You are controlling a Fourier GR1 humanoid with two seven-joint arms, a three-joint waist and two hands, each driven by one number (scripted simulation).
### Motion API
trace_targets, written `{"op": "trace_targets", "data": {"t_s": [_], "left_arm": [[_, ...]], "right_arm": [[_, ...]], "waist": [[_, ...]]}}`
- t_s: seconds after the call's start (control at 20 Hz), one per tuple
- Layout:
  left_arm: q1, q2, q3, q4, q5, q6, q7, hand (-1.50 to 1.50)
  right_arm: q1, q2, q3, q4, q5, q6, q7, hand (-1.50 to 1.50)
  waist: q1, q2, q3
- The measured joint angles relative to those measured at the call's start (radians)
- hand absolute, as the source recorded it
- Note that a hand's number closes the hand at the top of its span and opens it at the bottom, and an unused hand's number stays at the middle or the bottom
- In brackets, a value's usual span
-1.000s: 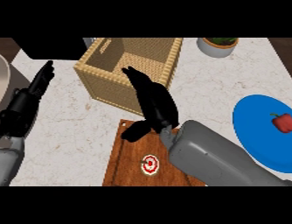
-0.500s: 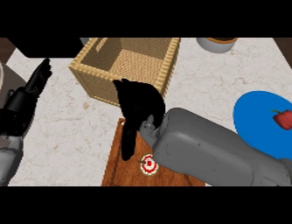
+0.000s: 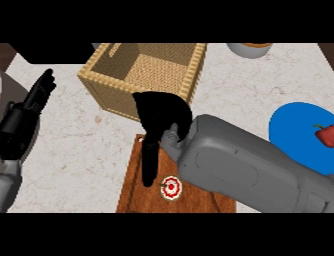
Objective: Pick the cupcake from the cutting board and place it in the basket
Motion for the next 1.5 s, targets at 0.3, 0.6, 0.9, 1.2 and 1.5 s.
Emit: {"op": "trace_targets", "data": {"t_s": [0.3,0.6,0.9,1.2,1.5], "left_arm": [[-0.010,-0.007,0.006,0.001,-0.004,-0.003,0.006,0.00],[0.003,-0.004,0.011,-0.022,-0.002,-0.013,0.011,0.00],[0.019,-0.011,0.011,-0.041,-0.012,-0.011,0.017,0.00],[0.004,-0.012,0.025,-0.037,-0.009,-0.025,0.029,0.00],[0.006,-0.027,0.030,-0.015,-0.020,-0.030,0.005,0.00]], "right_arm": [[0.029,-0.003,0.061,-0.026,-0.021,0.012,-0.003,-1.50],[0.061,0.000,0.124,-0.021,-0.015,0.011,-0.019,-1.50],[0.125,-0.016,0.185,-0.012,0.036,-0.006,-0.036,-1.50],[0.172,-0.019,0.203,-0.004,0.114,-0.018,-0.049,-1.50],[0.221,-0.005,0.198,0.014,0.186,-0.023,-0.060,-1.50]], "waist": [[0.000,-0.009,0.000],[0.008,-0.019,-0.001],[0.003,-0.014,-0.001],[0.002,-0.012,-0.002],[0.002,-0.007,-0.002]]}}
